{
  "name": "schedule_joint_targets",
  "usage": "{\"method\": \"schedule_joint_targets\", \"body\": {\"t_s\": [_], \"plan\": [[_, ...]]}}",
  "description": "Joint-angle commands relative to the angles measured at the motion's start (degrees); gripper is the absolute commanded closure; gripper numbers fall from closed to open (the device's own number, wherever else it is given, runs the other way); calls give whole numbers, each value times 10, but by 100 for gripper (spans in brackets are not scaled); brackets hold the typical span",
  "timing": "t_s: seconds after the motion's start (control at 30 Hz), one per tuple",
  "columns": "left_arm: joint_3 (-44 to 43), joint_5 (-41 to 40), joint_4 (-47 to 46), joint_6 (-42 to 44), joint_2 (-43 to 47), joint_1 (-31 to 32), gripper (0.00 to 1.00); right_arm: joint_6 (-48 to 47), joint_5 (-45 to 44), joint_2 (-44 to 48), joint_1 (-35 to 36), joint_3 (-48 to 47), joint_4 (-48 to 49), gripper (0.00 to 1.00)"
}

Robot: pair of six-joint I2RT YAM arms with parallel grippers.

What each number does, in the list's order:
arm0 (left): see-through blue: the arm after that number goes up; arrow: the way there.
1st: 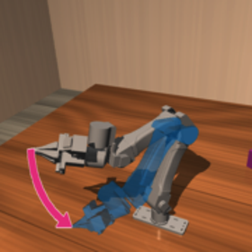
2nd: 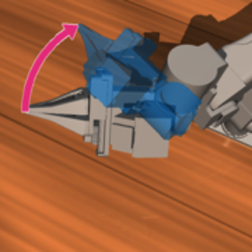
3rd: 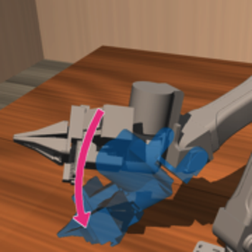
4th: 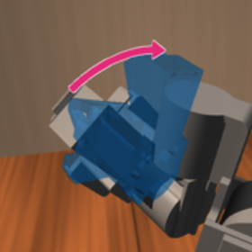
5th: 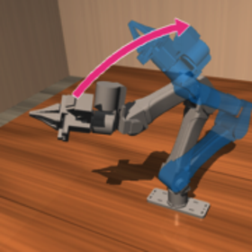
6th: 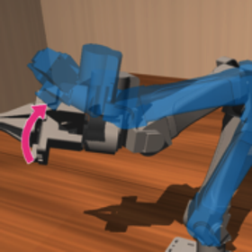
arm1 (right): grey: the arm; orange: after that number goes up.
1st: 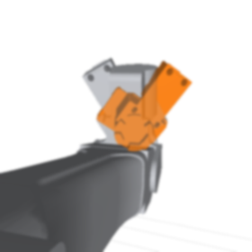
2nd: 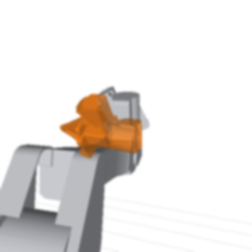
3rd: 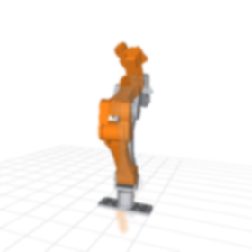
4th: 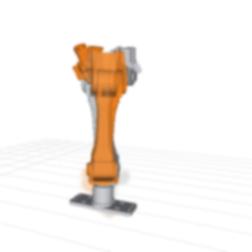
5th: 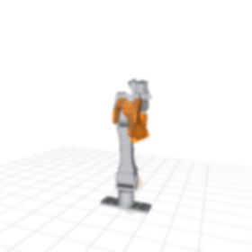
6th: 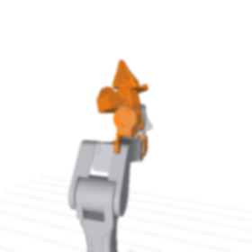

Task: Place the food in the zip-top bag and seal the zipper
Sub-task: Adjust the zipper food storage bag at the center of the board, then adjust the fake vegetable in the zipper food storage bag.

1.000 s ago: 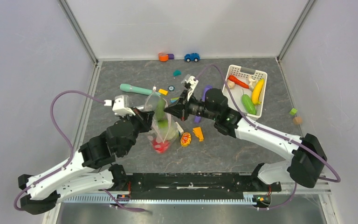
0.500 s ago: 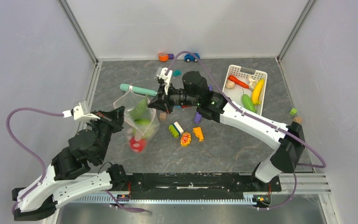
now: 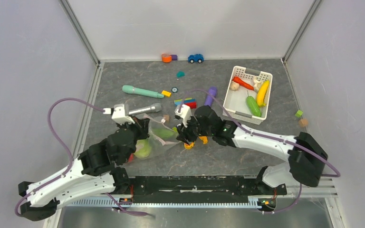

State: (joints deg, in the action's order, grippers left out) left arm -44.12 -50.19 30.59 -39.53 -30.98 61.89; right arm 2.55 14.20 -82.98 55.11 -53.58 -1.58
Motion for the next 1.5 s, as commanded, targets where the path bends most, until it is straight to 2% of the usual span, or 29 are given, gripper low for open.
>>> {"method": "schedule_joint_targets", "body": {"t_s": [0.0, 0.1, 0.23, 0.3, 0.43, 0.53, 0.73, 0.97, 1.1, 1.33, 1.47], "plan": [[5, 42, -61, -5, -29, 1, 95, -61, -24, 116, 0, 51, 78, 44], [16, 77, -74, -10, -49, 1, 97, -101, -35, 170, -1, 94, 104, 37], [20, 112, -82, -12, -58, 1, 97, -146, -71, 220, -1, 133, 122, 36], [24, 122, -87, -14, -59, 1, 97, -152, -37, 222, -1, 144, 152, 39], [29, 132, -93, -18, -61, 1, 97, -147, 102, 173, 0, 120, 172, 41], [31, 133, -92, -23, -61, 1, 97, -140, 134, 114, 9, 96, 175, 46], [31, 131, -91, -30, -61, 1, 97, -154, 79, 54, 35, 86, 162, 47], [30, 130, -92, -31, -63, 1, 97, -155, -37, 29, 54, 104, 168, 42], [27, 125, -88, -34, -70, 1, 97, -163, -28, 56, 69, 130, 189, 42], [33, 132, -86, -31, -76, 1, 98, -152, -69, 139, 80, 176, 195, 42], [33, 130, -84, -28, -78, 1, 98, -147, -71, 153, 85, 184, 196, 43]]}}
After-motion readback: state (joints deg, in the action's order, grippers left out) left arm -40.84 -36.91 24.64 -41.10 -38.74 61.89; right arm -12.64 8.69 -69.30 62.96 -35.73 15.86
